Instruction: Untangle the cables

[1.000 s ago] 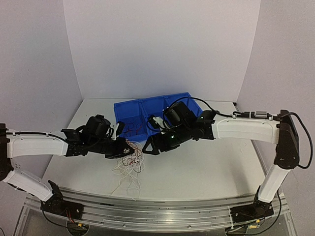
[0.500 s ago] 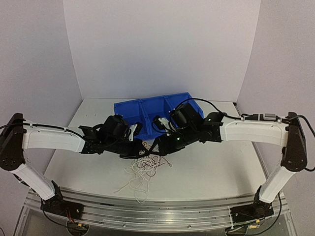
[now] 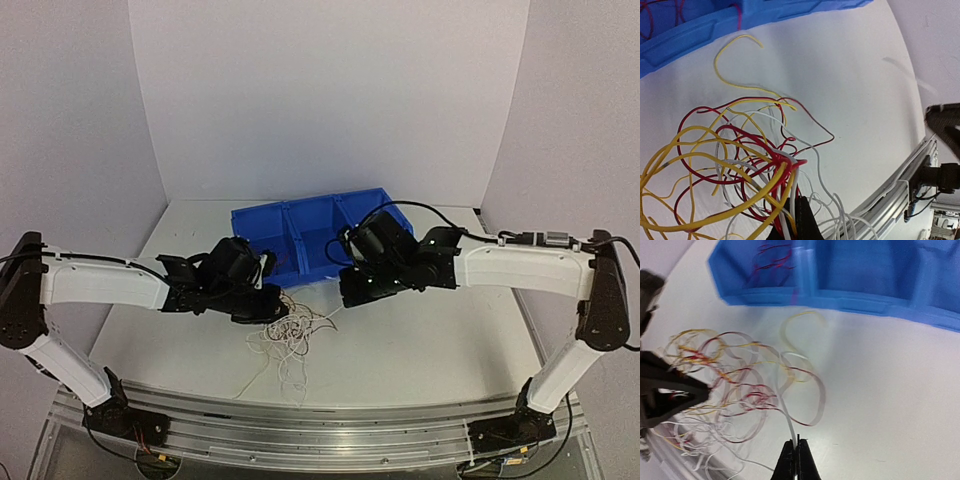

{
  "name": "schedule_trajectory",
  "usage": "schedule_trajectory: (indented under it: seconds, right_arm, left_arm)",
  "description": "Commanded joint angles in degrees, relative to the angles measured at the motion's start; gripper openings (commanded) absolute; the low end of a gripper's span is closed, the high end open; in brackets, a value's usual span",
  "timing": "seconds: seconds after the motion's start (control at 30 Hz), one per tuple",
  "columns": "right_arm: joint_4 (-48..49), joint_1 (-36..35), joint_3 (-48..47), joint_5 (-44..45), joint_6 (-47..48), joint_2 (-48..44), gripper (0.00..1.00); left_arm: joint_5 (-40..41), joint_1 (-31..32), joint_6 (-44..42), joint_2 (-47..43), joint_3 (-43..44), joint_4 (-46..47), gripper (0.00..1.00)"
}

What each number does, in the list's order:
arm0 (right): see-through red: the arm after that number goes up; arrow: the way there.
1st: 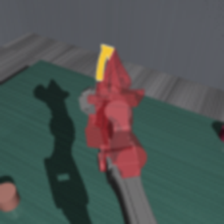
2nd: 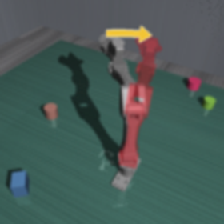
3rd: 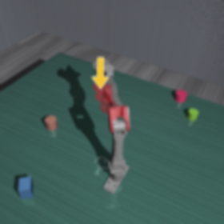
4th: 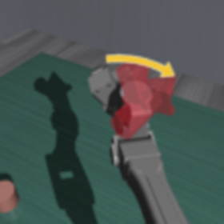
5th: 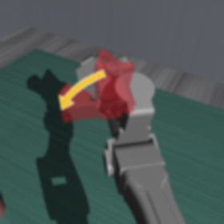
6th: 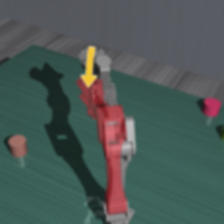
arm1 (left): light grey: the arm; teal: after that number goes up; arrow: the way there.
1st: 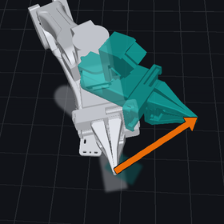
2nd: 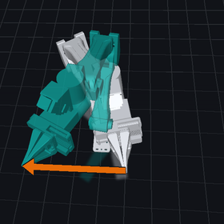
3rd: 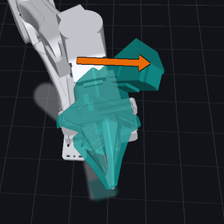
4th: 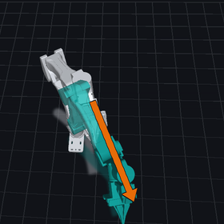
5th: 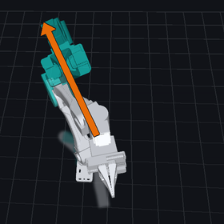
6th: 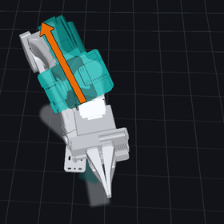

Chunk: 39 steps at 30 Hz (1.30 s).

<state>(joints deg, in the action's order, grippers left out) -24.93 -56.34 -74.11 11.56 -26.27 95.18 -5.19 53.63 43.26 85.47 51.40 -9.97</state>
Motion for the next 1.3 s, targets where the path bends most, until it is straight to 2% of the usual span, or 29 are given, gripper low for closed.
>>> schedule_trajectory:
  seconds: [0.0, 0.13, 0.23, 0.37, 0.57, 0.63, 0.73, 0.8, 0.93, 1.07, 1.17, 1.27]
  right_arm:
    - [-16.1, 3.0, -2.0, 27.9, -3.8, -5.6, 0.00]
    - [-23.1, 9.5, -1.2, 35.4, -4.2, -10.0, 0.00]
    - [-24.5, 14.4, 0.0, 38.6, -2.2, -14.4, 0.00]
    - [-25.8, 18.6, -1.1, 49.0, 3.3, -18.9, 0.00]
    - [-25.8, 28.0, -4.3, 52.8, 10.2, -23.7, 0.00]
    - [-25.9, 34.1, -5.6, 51.4, 11.9, -24.5, 0.00]
    - [-25.8, 45.6, -8.1, 42.5, 13.2, -25.2, 0.00]
    - [-25.8, 49.1, -10.3, 41.8, 14.4, -24.9, 0.00]
    - [-25.9, 53.4, -15.6, 42.0, 17.8, -22.7, 0.00]
    - [-25.8, 54.4, -18.3, 37.0, 18.3, -22.3, 0.00]
    - [-25.8, 55.9, -21.0, 40.5, 19.8, -20.5, 0.00]
    - [-25.9, 59.0, -24.0, 37.6, 21.5, -19.2, 0.00]
  left_arm:
    - [11.4, -0.1, 3.4, -3.7, 2.1, -10.4, 0.00]
    - [15.9, -1.7, 5.5, -4.3, 1.9, -16.1, 0.00]
    - [17.5, -4.2, 7.6, -4.5, 1.7, -20.5, 0.00]
    - [18.5, -8.0, 8.7, -5.8, 0.3, -23.4, 0.00]
    - [20.0, -12.0, 9.2, -7.8, -1.3, -26.2, 0.00]
    - [21.2, -13.0, 9.6, -7.8, -1.6, -27.3, 0.00]
    - [20.9, -14.5, 9.3, -7.4, -2.6, -27.6, 0.00]
    - [20.7, -15.2, 9.2, -6.8, -2.8, -27.7, 0.00]
    - [20.5, -15.8, 9.1, -5.0, -2.6, -27.8, 0.00]
    - [18.9, -15.9, 8.2, -2.6, -2.2, -26.7, 0.00]
    - [18.7, -16.0, 7.9, -1.5, -2.3, -26.7, 0.00]
    - [19.2, -16.3, 7.9, -0.6, -2.0, -27.8, 0.00]
